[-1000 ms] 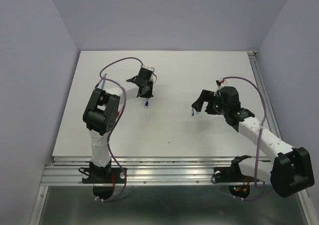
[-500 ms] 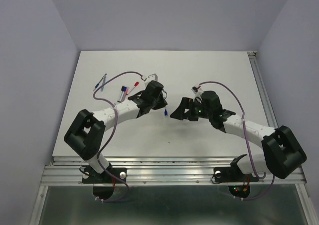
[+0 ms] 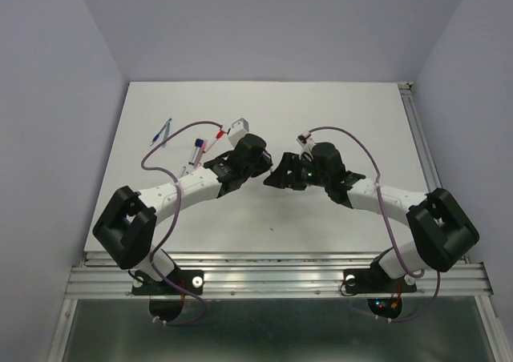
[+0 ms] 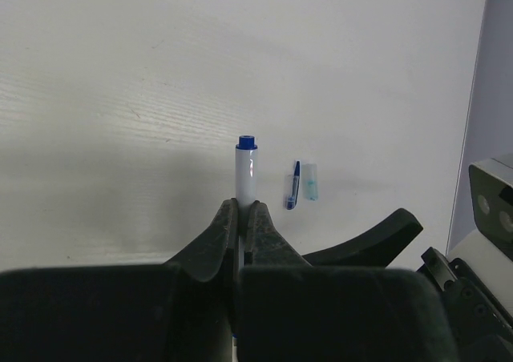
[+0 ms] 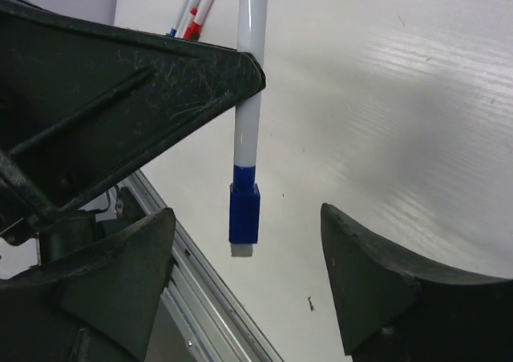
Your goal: Open the pen caps
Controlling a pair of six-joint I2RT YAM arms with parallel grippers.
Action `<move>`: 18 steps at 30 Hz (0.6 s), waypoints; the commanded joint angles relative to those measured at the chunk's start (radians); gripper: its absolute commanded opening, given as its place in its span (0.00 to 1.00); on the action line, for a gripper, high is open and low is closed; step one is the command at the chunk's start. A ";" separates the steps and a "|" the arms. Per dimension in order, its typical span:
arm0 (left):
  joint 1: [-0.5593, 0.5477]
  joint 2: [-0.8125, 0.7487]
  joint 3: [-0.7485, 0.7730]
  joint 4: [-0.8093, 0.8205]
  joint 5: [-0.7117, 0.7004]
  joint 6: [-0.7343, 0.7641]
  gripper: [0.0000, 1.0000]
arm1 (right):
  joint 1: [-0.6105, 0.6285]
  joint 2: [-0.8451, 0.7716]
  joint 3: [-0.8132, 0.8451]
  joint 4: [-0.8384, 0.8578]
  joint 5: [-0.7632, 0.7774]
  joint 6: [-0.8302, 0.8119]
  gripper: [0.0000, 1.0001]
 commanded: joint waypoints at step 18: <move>-0.018 -0.058 0.010 0.006 -0.041 -0.003 0.00 | 0.034 0.072 0.107 0.074 0.029 0.024 0.15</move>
